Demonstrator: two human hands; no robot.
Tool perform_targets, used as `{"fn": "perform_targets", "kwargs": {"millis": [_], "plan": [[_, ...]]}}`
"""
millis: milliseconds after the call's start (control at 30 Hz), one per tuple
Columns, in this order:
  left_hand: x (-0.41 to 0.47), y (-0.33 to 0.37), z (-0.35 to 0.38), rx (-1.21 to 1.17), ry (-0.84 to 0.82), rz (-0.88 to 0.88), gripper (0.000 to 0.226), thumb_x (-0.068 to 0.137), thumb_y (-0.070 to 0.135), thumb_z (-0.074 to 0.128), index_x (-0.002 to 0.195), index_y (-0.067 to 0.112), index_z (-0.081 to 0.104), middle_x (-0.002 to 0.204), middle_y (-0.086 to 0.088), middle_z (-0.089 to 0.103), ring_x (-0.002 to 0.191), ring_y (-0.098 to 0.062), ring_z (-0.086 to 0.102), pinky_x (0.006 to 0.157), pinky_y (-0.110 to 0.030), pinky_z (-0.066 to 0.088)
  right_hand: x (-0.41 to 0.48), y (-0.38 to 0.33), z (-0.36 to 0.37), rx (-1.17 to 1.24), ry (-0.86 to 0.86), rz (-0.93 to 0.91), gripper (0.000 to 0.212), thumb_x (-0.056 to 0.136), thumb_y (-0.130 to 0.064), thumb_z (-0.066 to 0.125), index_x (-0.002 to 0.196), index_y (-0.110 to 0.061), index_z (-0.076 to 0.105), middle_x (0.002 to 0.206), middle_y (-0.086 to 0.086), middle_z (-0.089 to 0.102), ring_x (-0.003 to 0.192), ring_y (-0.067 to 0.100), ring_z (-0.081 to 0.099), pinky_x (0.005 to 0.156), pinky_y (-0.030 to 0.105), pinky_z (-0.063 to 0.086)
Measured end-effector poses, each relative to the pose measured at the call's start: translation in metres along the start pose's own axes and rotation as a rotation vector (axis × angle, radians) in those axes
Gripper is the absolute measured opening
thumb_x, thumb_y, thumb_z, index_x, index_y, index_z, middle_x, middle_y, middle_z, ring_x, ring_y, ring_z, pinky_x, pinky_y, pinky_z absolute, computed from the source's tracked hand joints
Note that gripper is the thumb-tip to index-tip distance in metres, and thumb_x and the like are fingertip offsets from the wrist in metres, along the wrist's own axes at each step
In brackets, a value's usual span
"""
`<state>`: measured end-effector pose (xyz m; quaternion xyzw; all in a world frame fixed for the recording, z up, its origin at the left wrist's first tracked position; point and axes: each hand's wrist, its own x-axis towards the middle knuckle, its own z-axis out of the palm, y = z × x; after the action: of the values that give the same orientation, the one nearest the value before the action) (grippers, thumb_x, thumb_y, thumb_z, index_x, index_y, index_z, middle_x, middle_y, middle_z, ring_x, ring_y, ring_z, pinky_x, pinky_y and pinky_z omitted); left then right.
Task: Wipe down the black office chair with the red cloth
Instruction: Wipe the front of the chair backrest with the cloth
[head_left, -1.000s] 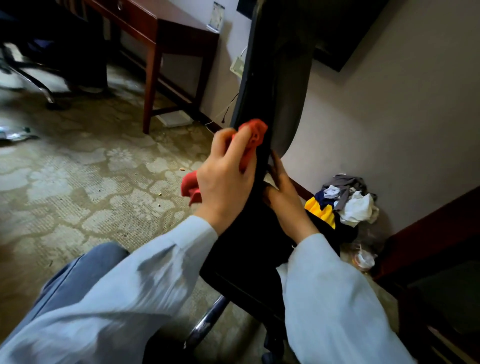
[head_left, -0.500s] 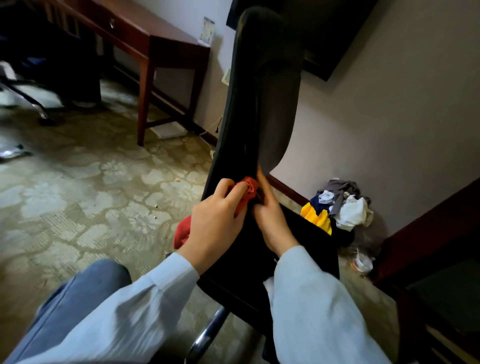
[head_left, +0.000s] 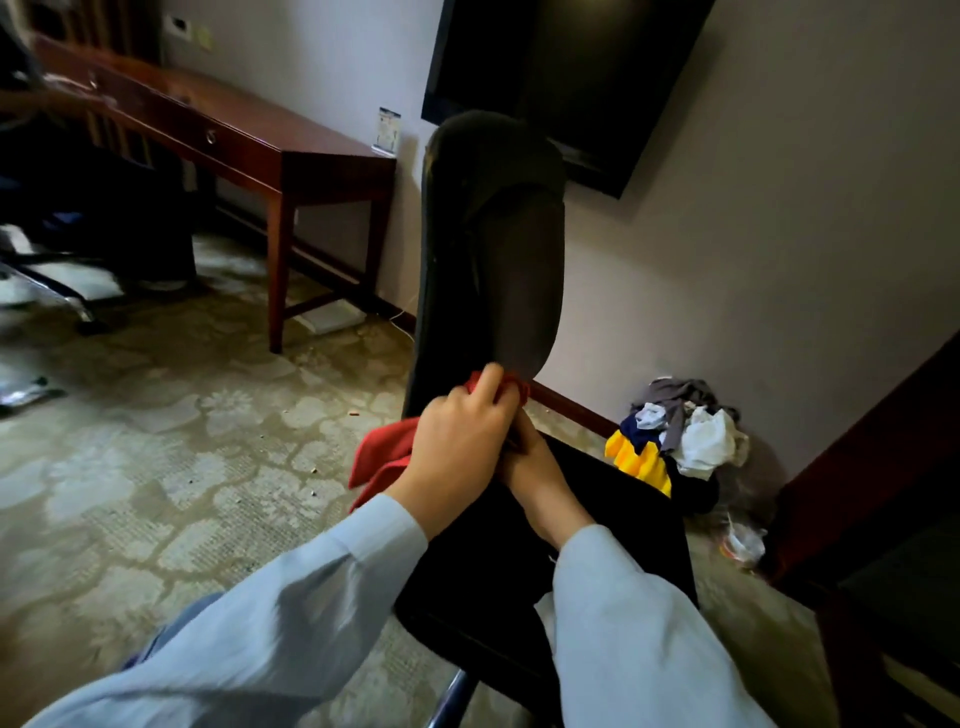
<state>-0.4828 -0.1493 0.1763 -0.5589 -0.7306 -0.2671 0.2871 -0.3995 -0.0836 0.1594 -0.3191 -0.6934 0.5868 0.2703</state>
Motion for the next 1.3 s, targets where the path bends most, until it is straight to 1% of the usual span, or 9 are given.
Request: {"fn": "perform_targets", "kwargs": {"millis": [100,233,433,700,800,933,1033,1133,1300], "plan": [[0.004,-0.012,-0.012,-0.172,-0.023,-0.016,0.027,0.070,0.019,0.071,0.096,0.017,0.065,0.092,-0.008,0.055,0.047,-0.026,0.056,0.035,-0.026,0.034,-0.002,-0.001,-0.003,-0.016,-0.010,-0.029,0.055,0.090,0.012,0.038,0.123,-0.031,0.051,0.123,0.004,0.061,0.116,0.018,0.057,0.102,0.036,0.044],[0.042,-0.033,-0.061,-0.122,0.185,-0.005,0.027,0.080,0.017,0.068,0.106,0.016,0.065,0.096,-0.011,0.057,0.050,-0.027,0.055,0.040,-0.025,0.032,0.008,-0.017,-0.008,-0.037,0.062,-0.045,0.055,0.087,0.017,0.035,0.103,-0.031,0.057,0.109,0.002,0.063,0.110,0.021,0.057,0.101,0.034,0.043],[0.107,-0.060,-0.109,0.000,0.282,-0.034,0.024,0.085,0.022,0.064,0.108,0.016,0.065,0.104,-0.013,0.059,0.051,-0.031,0.058,0.048,-0.025,0.029,0.014,-0.067,-0.002,-0.111,-0.008,-0.117,0.058,0.094,0.003,0.038,0.142,-0.028,0.032,0.127,-0.012,0.043,0.121,0.005,0.039,0.110,0.028,0.030],[0.084,-0.064,-0.086,0.118,0.043,0.170,0.022,0.078,0.021,0.067,0.098,0.013,0.066,0.100,-0.013,0.058,0.047,-0.028,0.056,0.038,-0.024,0.030,0.010,-0.074,0.004,-0.161,-0.048,-0.155,0.054,0.094,-0.003,0.041,0.140,-0.030,0.037,0.136,-0.007,0.047,0.128,0.010,0.041,0.111,0.032,0.031],[0.085,-0.075,-0.091,0.002,0.072,0.240,0.031,0.083,0.033,0.046,0.103,0.019,0.065,0.098,-0.010,0.057,0.048,-0.027,0.057,0.038,-0.026,0.039,0.007,-0.076,0.002,-0.173,-0.056,-0.160,0.051,0.094,-0.003,0.043,0.138,-0.029,0.040,0.131,-0.009,0.049,0.126,0.010,0.043,0.109,0.028,0.033],[0.106,-0.091,-0.107,-0.218,0.248,-0.029,0.030,0.087,0.029,0.060,0.116,0.020,0.060,0.114,-0.010,0.053,0.075,-0.033,0.062,0.062,-0.032,0.044,0.008,-0.084,0.007,-0.204,-0.037,-0.179,0.054,0.093,-0.004,0.043,0.141,-0.029,0.038,0.137,-0.005,0.047,0.127,0.012,0.044,0.109,0.031,0.035],[0.120,-0.091,-0.108,-0.445,0.196,-0.221,0.039,0.088,0.031,0.058,0.126,0.024,0.052,0.117,-0.006,0.056,0.097,-0.026,0.058,0.079,-0.028,0.035,0.008,-0.092,0.014,-0.238,-0.027,-0.194,0.061,0.091,0.000,0.039,0.143,-0.031,0.033,0.138,-0.008,0.044,0.119,0.006,0.047,0.100,0.022,0.040],[0.120,-0.091,-0.105,-0.542,0.212,-0.238,0.031,0.086,0.029,0.060,0.116,0.022,0.058,0.102,-0.003,0.064,0.090,-0.017,0.058,0.077,-0.025,0.036,0.005,-0.096,0.019,-0.250,-0.010,-0.195,0.065,0.089,0.002,0.038,0.144,-0.033,0.030,0.136,-0.011,0.042,0.108,-0.003,0.049,0.089,0.011,0.040],[0.120,-0.092,-0.111,-0.671,0.200,-0.258,0.022,0.084,0.021,0.061,0.106,0.015,0.062,0.093,-0.002,0.065,0.078,-0.009,0.058,0.065,-0.006,0.041,-0.002,-0.096,0.028,-0.246,-0.002,-0.205,0.067,0.087,0.000,0.039,0.144,-0.034,0.030,0.145,-0.002,0.040,0.130,0.014,0.042,0.109,0.037,0.036]]}}
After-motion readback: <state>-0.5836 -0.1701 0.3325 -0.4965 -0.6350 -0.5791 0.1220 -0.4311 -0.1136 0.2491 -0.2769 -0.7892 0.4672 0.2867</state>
